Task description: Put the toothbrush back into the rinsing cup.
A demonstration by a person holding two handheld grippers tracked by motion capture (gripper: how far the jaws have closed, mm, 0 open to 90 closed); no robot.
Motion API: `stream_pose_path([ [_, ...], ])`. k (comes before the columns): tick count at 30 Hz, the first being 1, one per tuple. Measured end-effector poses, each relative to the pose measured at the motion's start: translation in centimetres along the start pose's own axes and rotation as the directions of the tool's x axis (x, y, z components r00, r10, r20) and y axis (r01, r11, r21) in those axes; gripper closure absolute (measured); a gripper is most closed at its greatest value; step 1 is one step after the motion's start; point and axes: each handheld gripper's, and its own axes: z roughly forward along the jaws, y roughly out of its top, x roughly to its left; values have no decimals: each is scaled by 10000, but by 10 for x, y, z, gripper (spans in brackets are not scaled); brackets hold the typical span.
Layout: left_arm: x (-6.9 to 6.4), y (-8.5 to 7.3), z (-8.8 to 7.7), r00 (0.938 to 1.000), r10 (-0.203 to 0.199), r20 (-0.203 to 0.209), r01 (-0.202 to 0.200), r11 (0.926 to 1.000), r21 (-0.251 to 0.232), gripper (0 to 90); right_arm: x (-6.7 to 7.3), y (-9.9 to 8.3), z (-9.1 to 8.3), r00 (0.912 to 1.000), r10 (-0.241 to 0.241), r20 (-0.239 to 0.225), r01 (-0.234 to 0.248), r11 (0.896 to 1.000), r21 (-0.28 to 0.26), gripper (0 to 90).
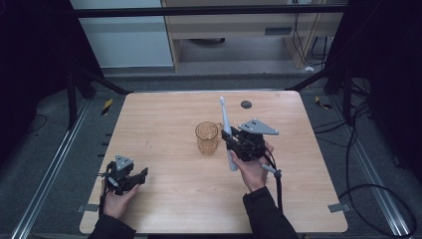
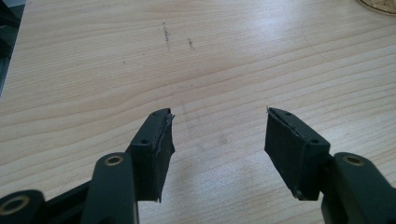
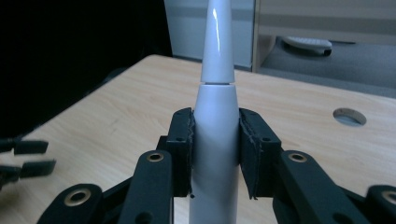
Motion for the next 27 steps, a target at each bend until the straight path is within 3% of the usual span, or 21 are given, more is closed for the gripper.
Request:
stream_pose_path([
  [16, -1, 1, -2, 10000, -44, -22, 44, 9997, -228, 428, 4, 20, 17, 9991, 300, 303, -255, 9896, -1413, 676],
  [27, -1, 1, -3, 10000, -47, 31, 48, 9995, -298, 436, 8, 31, 28, 9985, 379, 404, -294, 9807, -1934, 675],
])
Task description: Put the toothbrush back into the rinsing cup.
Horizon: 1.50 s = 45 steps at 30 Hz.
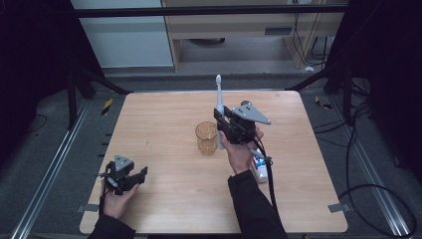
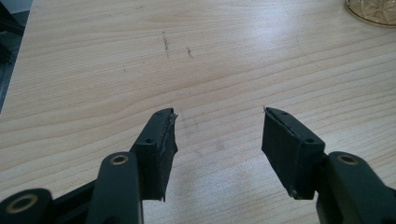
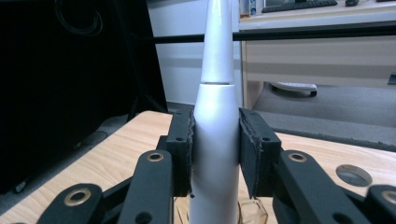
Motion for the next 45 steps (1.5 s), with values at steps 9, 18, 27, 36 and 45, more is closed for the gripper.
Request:
stream_pose_path([
  [9, 0, 0, -1, 10000, -4, -3, 4, 9999, -102, 441, 1, 3, 12, 9998, 64, 174, -59, 9994, -329, 676],
  [18, 0, 0, -2, 10000, -18, -12, 18, 9999, -153, 450, -3, 3, 22, 9992, 301, 281, -287, 9983, -502, 675],
  [27, 0, 0, -2, 10000, -24, -30, 23, 9998, -204, 453, -2, 5, 32, 9988, 298, 400, -266, 9965, -797, 675],
  [36, 0, 0, -3, 10000, -47, -19, 46, 9997, -251, 462, -3, 9, 38, 9982, 357, 487, -305, 9941, -1042, 675],
  [45, 0, 0, -3, 10000, -75, 13, 75, 9995, -301, 484, -2, 11, 46, 9981, 296, 545, -232, 9930, -1157, 675],
])
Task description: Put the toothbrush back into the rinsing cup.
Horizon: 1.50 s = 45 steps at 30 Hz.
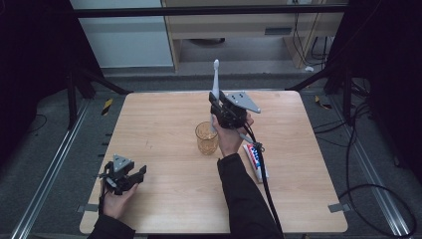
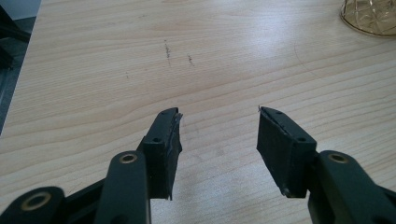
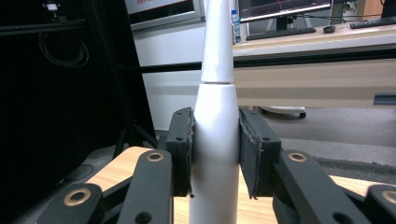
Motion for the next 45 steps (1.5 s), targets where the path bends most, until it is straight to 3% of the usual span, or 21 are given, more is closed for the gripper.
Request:
stream_pose_path([
  [25, 1, 0, -2, 10000, -34, -25, 34, 10000, -70, 490, 3, -9, 15, 9999, -47, 132, 49, 9999, -154, 675],
  [45, 3, 0, -3, 9999, -124, -52, 124, 9999, -25, 475, 0, -33, 25, 9997, -87, 249, 81, 9996, 262, 675],
])
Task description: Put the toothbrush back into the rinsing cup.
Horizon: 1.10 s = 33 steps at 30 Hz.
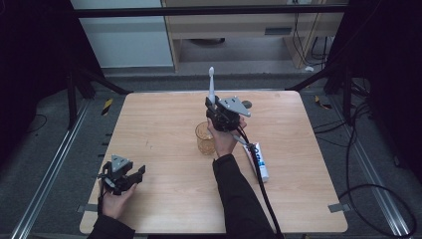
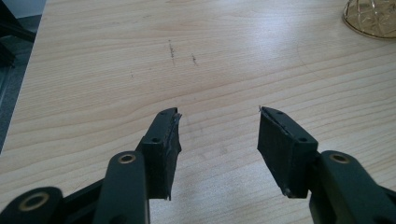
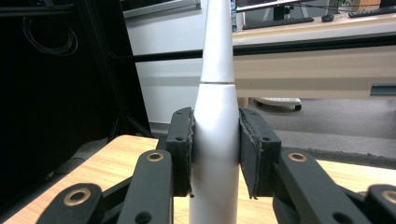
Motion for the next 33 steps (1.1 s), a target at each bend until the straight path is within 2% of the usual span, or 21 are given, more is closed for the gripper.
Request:
stream_pose_path([
  [33, -1, 0, -1, 10000, 18, -49, -18, 10000, -32, 462, 0, -35, 1, 10000, 60, -3, -60, 9970, 775, 674],
])
